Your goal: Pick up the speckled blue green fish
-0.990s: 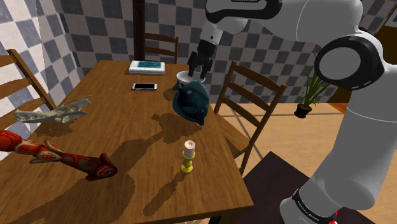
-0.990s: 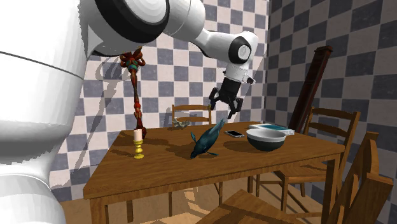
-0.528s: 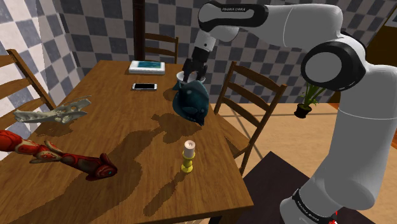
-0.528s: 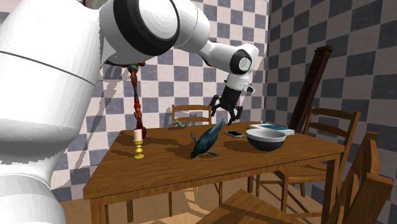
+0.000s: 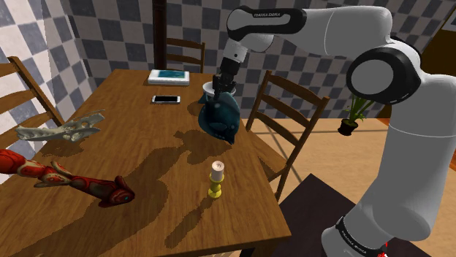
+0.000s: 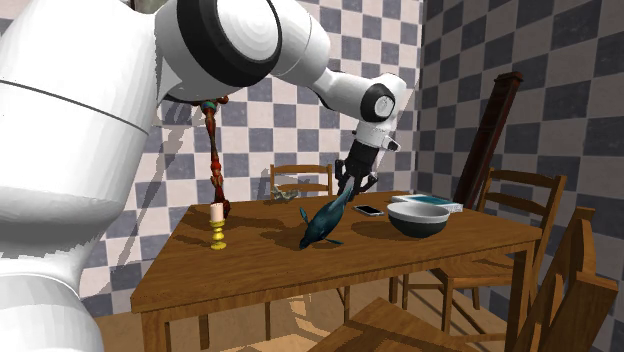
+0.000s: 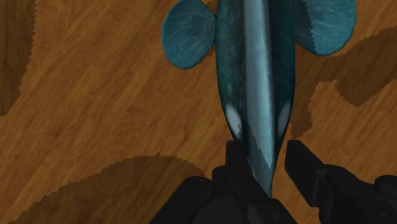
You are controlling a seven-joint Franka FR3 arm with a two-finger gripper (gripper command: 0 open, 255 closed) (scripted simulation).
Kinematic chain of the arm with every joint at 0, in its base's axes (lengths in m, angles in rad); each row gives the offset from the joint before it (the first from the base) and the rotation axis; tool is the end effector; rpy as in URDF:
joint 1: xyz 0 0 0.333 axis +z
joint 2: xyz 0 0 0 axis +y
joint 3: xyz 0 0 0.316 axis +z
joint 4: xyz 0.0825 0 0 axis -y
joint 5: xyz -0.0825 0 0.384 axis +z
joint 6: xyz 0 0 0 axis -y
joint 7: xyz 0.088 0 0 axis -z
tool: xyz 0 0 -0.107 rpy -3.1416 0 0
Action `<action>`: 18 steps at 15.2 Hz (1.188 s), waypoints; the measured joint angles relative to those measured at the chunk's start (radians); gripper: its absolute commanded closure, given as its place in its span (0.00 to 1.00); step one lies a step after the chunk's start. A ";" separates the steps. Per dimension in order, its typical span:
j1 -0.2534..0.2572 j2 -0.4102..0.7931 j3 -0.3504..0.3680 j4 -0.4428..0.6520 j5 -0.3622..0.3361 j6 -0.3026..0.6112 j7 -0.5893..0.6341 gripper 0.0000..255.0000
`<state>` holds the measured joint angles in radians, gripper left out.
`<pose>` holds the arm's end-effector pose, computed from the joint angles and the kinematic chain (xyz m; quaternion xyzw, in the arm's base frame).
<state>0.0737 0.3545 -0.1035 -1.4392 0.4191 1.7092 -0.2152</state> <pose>0.6608 0.0284 0.4898 -0.9799 -0.0562 0.0172 0.1905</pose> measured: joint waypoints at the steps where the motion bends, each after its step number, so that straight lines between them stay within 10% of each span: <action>1: 0.000 0.000 0.000 0.000 0.000 0.000 0.000 1.00; 18: -0.011 0.015 0.000 0.175 -0.004 -0.152 0.056 1.00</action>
<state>0.0628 0.3696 -0.1030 -1.2643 0.4154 1.5567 -0.1595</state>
